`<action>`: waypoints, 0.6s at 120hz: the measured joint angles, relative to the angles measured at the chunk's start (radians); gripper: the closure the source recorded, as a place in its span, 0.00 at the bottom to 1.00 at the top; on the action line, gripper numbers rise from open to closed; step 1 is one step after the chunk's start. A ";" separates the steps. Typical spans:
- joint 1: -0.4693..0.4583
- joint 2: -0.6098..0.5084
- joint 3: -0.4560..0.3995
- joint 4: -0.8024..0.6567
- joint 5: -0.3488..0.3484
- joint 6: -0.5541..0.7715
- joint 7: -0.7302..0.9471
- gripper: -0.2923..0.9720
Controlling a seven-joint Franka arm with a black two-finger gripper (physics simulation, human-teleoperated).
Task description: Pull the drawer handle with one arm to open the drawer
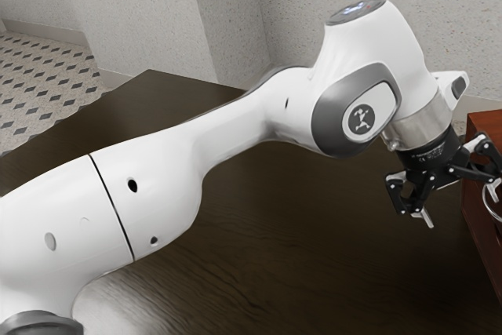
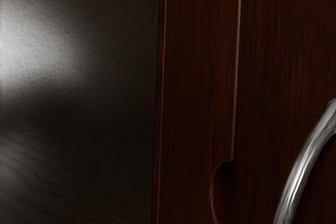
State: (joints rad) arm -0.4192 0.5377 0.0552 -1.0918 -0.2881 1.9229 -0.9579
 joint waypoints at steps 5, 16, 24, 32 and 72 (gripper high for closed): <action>0.000 0.000 0.001 -0.001 0.000 -0.001 0.000 0.23; 0.000 0.000 0.003 -0.001 0.000 -0.004 0.001 0.23; 0.000 0.000 0.005 -0.001 0.000 -0.008 0.001 0.23; 0.000 0.000 0.007 -0.001 0.000 -0.016 0.001 0.23; 0.003 -0.009 0.014 -0.001 0.001 -0.070 0.002 0.23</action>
State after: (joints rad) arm -0.4162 0.5283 0.0694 -1.0926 -0.2873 1.8533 -0.9555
